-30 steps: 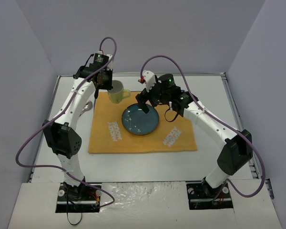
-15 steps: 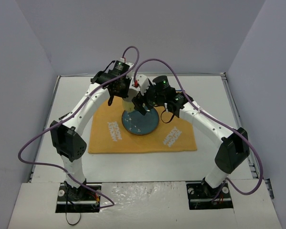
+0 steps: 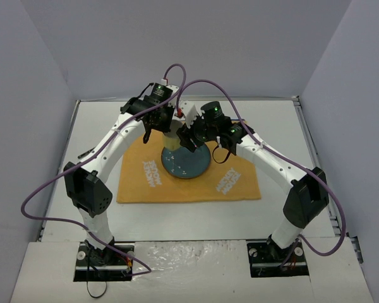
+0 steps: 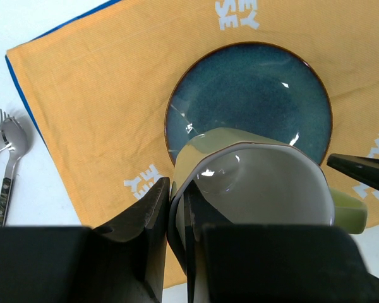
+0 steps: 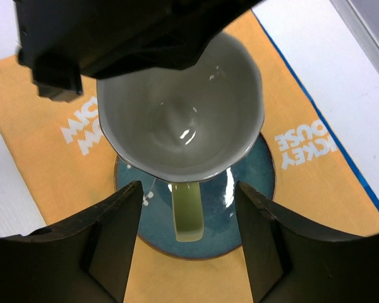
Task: Set the dinner table for one person
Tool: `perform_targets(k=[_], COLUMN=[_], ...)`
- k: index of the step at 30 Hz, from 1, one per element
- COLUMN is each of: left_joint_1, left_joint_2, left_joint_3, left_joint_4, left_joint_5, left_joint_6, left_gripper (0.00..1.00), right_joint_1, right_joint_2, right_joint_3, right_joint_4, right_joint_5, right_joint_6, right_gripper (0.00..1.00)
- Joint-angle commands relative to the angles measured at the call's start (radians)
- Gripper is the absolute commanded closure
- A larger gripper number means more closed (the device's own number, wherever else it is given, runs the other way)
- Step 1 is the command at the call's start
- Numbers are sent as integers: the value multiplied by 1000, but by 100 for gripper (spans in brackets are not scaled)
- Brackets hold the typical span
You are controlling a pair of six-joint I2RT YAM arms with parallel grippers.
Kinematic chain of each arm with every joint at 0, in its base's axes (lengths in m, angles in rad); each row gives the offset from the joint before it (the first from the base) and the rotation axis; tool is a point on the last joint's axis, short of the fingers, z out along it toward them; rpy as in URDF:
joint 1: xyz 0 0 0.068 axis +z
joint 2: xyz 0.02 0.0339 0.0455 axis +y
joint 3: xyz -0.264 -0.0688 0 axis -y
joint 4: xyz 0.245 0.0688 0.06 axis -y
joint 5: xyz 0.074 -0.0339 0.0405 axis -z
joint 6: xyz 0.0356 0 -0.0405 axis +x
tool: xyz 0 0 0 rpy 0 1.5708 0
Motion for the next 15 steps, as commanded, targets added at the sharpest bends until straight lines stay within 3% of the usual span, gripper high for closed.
perform_targets(k=[1,11,15], left_joint_1=[-7,-7,-7], left_joint_2=[-118,-138,-144], left_joint_3=[21,-9,-13], left_joint_4=[113,151,157], left_joint_5=[-17,4,18], left_joint_6=[13,-3,-4], left_gripper=[100,100,100], right_joint_1=[10,12,13], right_joint_2=[9,3,-4], right_joint_3=[35,12,12], right_joint_4=[12,8,8], right_joint_5=[-14,8,10], right_joint_6=[-8,-5,-5], right_gripper=[44,45,50])
